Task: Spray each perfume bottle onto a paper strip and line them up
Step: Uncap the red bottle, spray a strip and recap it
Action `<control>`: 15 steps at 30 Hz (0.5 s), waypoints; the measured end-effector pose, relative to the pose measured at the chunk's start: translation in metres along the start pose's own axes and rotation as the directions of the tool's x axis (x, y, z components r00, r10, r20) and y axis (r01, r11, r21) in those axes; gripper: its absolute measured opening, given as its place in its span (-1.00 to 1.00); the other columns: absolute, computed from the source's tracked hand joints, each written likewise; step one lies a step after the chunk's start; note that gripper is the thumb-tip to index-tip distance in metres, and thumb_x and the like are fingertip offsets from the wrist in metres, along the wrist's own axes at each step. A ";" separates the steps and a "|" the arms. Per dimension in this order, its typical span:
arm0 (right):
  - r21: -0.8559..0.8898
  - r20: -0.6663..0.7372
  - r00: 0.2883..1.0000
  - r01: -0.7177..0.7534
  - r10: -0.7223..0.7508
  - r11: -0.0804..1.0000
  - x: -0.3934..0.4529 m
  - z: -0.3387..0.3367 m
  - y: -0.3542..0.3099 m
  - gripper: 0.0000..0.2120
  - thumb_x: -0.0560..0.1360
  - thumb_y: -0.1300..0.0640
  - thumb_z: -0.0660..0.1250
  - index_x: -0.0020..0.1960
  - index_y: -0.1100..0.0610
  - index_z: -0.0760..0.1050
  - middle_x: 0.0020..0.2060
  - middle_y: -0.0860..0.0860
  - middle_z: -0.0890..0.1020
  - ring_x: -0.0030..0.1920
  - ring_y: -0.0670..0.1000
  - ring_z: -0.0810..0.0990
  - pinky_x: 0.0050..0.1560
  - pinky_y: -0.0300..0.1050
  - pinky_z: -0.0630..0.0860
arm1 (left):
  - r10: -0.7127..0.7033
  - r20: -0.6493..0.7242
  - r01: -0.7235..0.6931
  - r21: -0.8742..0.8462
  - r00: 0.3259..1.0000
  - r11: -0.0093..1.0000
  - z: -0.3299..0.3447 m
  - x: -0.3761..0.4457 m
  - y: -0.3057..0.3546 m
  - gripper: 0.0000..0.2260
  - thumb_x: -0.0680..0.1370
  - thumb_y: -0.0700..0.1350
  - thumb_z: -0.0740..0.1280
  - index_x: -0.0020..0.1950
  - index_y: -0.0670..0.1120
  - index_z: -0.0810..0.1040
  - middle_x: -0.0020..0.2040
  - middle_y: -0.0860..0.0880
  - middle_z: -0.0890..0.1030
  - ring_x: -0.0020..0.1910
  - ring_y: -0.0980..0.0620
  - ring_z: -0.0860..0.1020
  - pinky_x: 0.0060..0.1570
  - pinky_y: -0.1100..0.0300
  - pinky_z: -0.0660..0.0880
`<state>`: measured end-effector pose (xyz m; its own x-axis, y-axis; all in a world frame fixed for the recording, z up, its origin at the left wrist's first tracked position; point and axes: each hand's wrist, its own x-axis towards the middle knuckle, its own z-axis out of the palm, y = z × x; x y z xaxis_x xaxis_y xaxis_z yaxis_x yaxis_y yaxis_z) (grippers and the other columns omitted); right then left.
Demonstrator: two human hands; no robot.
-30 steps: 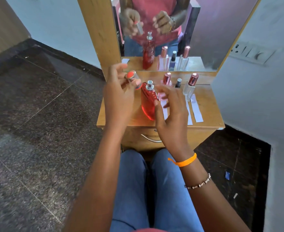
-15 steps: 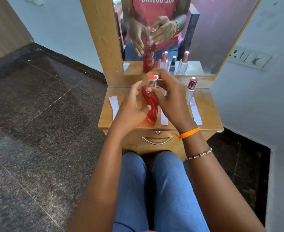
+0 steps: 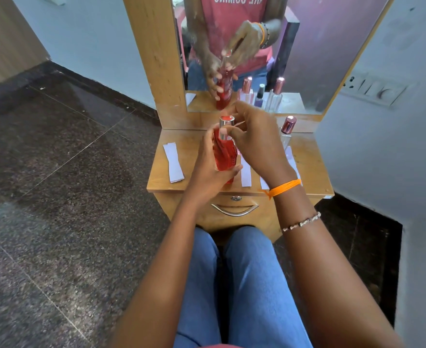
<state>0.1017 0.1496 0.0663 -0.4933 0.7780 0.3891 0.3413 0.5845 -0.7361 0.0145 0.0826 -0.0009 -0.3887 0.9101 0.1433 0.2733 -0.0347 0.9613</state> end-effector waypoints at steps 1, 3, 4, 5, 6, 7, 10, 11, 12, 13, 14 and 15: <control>-0.028 0.060 0.998 -0.005 0.006 1.000 0.004 -0.005 0.000 -0.77 0.40 0.31 0.40 0.03 0.14 0.60 -0.18 0.00 0.65 -0.21 -0.01 0.63 -0.06 -0.07 0.57 | -0.004 0.013 0.004 0.008 1.000 1.000 -0.001 0.000 0.000 -0.24 0.33 -0.14 0.47 0.32 0.35 0.13 0.37 0.05 0.35 0.35 0.14 0.37 0.37 -0.01 0.35; -0.074 0.167 0.986 -0.006 0.018 0.997 0.009 -0.013 -0.001 -0.69 0.42 0.30 0.39 0.14 0.10 0.59 -0.06 0.06 0.67 -0.16 0.01 0.64 0.01 -0.09 0.56 | -0.005 0.029 0.004 0.033 1.000 0.999 -0.002 0.001 -0.001 -0.23 0.36 -0.17 0.48 0.38 0.23 0.11 0.34 0.08 0.36 0.34 0.15 0.37 0.36 0.04 0.35; -0.085 0.192 0.981 -0.003 0.019 0.996 0.011 -0.015 -0.002 -0.67 0.42 0.30 0.39 0.16 0.10 0.59 -0.04 0.08 0.66 -0.13 0.04 0.64 0.02 -0.10 0.54 | -0.002 0.031 0.001 0.038 1.000 0.999 -0.002 0.001 -0.002 -0.22 0.36 -0.17 0.49 0.39 0.21 0.11 0.34 0.08 0.36 0.33 0.14 0.36 0.36 0.04 0.35; -0.101 0.195 0.981 0.005 0.015 0.995 0.011 -0.014 -0.003 -0.67 0.42 0.31 0.38 0.15 0.10 0.59 -0.03 0.10 0.65 -0.11 0.06 0.63 0.02 -0.11 0.53 | 0.001 0.030 -0.002 0.035 1.000 0.999 -0.003 0.001 -0.003 -0.22 0.35 -0.15 0.50 0.38 0.22 0.11 0.34 0.07 0.36 0.34 0.13 0.37 0.37 0.02 0.35; -0.130 0.180 0.984 0.027 -0.003 0.991 0.011 -0.012 -0.005 -0.68 0.41 0.33 0.38 0.14 0.12 0.60 -0.04 0.11 0.65 -0.10 0.09 0.63 0.01 -0.11 0.51 | 0.009 0.028 -0.010 0.034 1.000 0.999 -0.003 0.001 -0.003 -0.21 0.33 -0.12 0.50 0.37 0.24 0.10 0.35 0.05 0.36 0.35 0.11 0.37 0.37 -0.01 0.35; -0.174 0.156 0.987 0.053 -0.026 0.983 0.011 -0.008 -0.006 -0.69 0.40 0.34 0.36 0.12 0.14 0.61 -0.04 0.12 0.64 -0.09 0.11 0.61 0.00 -0.09 0.50 | 0.020 0.023 -0.020 0.036 1.000 0.999 -0.003 0.002 -0.005 -0.21 0.32 -0.09 0.50 0.37 0.24 0.10 0.36 0.03 0.36 0.35 0.10 0.37 0.36 -0.02 0.36; -0.334 0.029 0.997 0.079 -0.073 0.939 0.002 0.004 -0.009 -0.75 0.39 0.36 0.29 0.02 0.19 0.60 -0.11 0.14 0.59 -0.13 0.14 0.55 -0.15 -0.04 0.45 | 0.032 0.019 -0.033 0.028 0.999 0.999 -0.002 0.003 -0.005 -0.20 0.32 -0.10 0.50 0.38 0.23 0.08 0.39 0.03 0.35 0.36 0.10 0.36 0.36 -0.05 0.36; -0.385 -0.018 0.997 0.068 -0.081 0.920 -0.002 0.009 -0.010 -0.76 0.39 0.36 0.26 0.01 0.20 0.59 -0.14 0.15 0.57 -0.15 0.16 0.54 -0.21 -0.05 0.40 | 0.041 0.021 -0.041 0.012 0.999 0.999 -0.002 0.003 -0.005 -0.20 0.32 -0.09 0.49 0.38 0.25 0.08 0.40 0.02 0.35 0.37 0.08 0.36 0.35 -0.07 0.36; -0.422 -0.053 0.995 0.052 -0.082 0.905 -0.007 0.013 -0.011 -0.77 0.40 0.36 0.25 0.00 0.21 0.58 -0.15 0.16 0.55 -0.16 0.19 0.53 -0.25 -0.07 0.35 | 0.047 0.024 -0.047 0.009 0.999 0.999 -0.002 0.003 -0.007 -0.20 0.32 -0.07 0.48 0.38 0.28 0.07 0.41 -0.01 0.35 0.38 0.05 0.36 0.35 -0.09 0.36; -0.438 -0.074 0.994 0.040 -0.081 0.898 -0.009 0.016 -0.013 -0.77 0.41 0.36 0.25 0.00 0.22 0.58 -0.15 0.16 0.55 -0.16 0.20 0.53 -0.25 -0.08 0.32 | 0.053 0.033 -0.053 0.015 0.998 0.998 -0.003 0.004 -0.008 -0.20 0.32 -0.05 0.47 0.37 0.32 0.07 0.41 -0.02 0.35 0.38 0.04 0.36 0.35 -0.11 0.36; -0.446 -0.068 0.995 0.039 -0.077 0.894 -0.009 0.015 -0.014 -0.78 0.42 0.36 0.25 0.01 0.22 0.57 -0.13 0.17 0.56 -0.14 0.21 0.53 -0.24 -0.08 0.32 | 0.056 0.047 -0.057 0.013 0.997 0.998 -0.003 0.005 -0.010 -0.20 0.32 -0.06 0.48 0.37 0.31 0.07 0.41 -0.02 0.35 0.38 0.05 0.36 0.35 -0.10 0.36; -0.454 -0.016 0.997 0.063 -0.079 0.889 -0.004 0.011 -0.015 -0.79 0.43 0.35 0.25 0.01 0.22 0.58 -0.10 0.16 0.57 -0.11 0.19 0.54 -0.21 -0.08 0.35 | 0.050 0.064 -0.050 0.006 0.997 0.999 -0.004 0.005 -0.011 -0.19 0.32 -0.08 0.49 0.39 0.26 0.08 0.40 0.00 0.34 0.37 0.07 0.36 0.36 -0.07 0.35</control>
<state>0.0895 0.1354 0.0696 -0.5055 0.7332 0.4549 0.6353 0.6730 -0.3787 0.0058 0.0862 -0.0098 -0.3172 0.9320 0.1756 0.2977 -0.0779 0.9515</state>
